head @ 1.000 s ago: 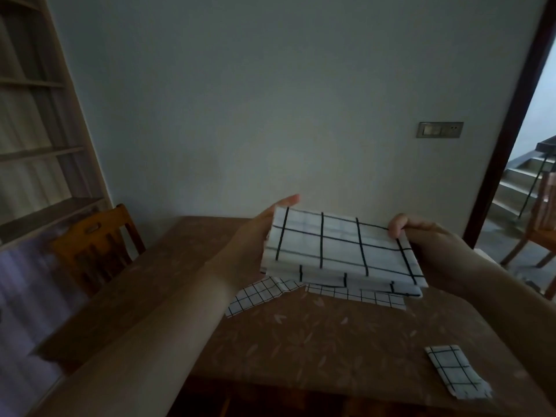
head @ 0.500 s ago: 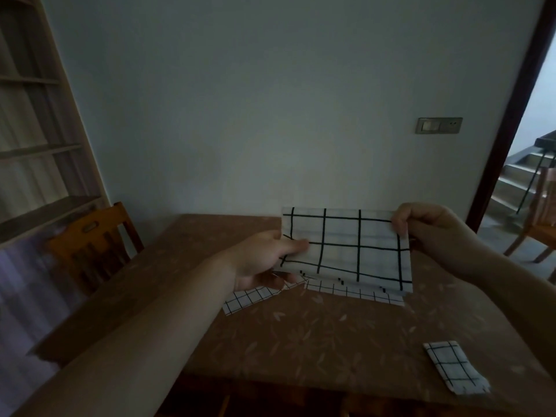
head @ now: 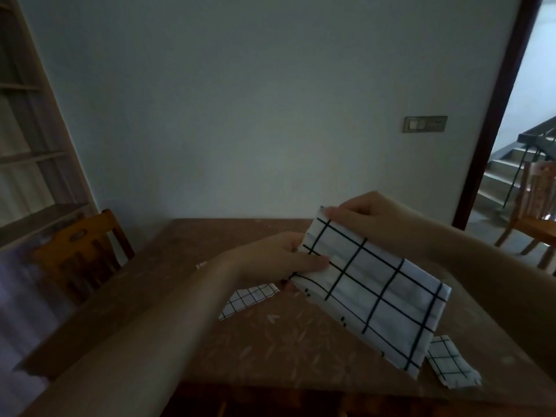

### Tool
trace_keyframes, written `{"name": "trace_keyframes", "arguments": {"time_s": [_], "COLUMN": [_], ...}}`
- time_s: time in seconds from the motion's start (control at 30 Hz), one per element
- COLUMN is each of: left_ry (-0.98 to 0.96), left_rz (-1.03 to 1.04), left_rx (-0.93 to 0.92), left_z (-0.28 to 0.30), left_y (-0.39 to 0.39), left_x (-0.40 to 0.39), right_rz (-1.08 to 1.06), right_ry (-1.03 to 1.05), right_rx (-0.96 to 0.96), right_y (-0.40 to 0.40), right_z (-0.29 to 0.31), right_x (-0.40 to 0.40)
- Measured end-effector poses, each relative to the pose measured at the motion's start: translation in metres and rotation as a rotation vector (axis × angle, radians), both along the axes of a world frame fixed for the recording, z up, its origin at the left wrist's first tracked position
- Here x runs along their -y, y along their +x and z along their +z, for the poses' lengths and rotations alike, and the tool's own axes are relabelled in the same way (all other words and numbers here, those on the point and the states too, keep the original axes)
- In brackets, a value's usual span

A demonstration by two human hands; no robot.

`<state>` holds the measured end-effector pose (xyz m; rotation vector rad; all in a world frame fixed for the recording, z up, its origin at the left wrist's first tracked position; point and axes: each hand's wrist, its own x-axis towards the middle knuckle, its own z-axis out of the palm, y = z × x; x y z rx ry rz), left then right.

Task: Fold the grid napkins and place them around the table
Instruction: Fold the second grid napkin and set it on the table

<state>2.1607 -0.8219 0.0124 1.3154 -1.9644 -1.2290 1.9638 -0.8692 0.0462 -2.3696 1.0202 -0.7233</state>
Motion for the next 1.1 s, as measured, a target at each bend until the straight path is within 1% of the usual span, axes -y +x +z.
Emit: {"name": "trace_keyframes", "arguments": {"time_s": [0.17, 0.3, 0.43, 0.53, 0.63, 0.73, 0.87, 1.03, 1.1], "left_ry": [-0.028, -0.04, -0.055, -0.213, -0.379, -0.404, -0.465, -0.578, -0.608], "left_rz": [0.015, 0.041, 0.029, 0.218, 0.317, 0.414, 0.423, 0.44, 0.441], "left_rx": [-0.013, 0.025, 0.087, 0.032, -0.036, -0.13, -0.094, -0.119, -0.113], "left_z": [-0.003, -0.007, -0.003, 0.003, 0.005, 0.003, -0.005, -0.008, -0.009], "left_y": [0.008, 0.015, 0.018, 0.01, 0.007, 0.016, 0.021, 0.026, 0.027], "left_x": [0.0, 0.0, 0.005, 0.013, 0.016, 0.019, 0.023, 0.023, 0.023], "right_rz": [-0.029, -0.052, -0.056, -0.071, -0.102, -0.139, -0.152, -0.166, -0.183], "right_ry": [-0.129, -0.179, -0.238, -0.279, -0.217, -0.21, -0.28, -0.231, -0.237], "right_rx": [0.115, 0.112, 0.156, 0.208, 0.21, 0.132, 0.134, 0.153, 0.2], "right_y": [0.006, 0.006, 0.009, 0.012, 0.007, -0.005, -0.011, -0.017, -0.018], "right_z": [-0.01, -0.014, -0.017, -0.016, -0.015, -0.023, -0.032, -0.031, -0.033], "right_x": [0.008, 0.011, 0.013, 0.012, 0.013, 0.018, 0.02, 0.022, 0.022]}}
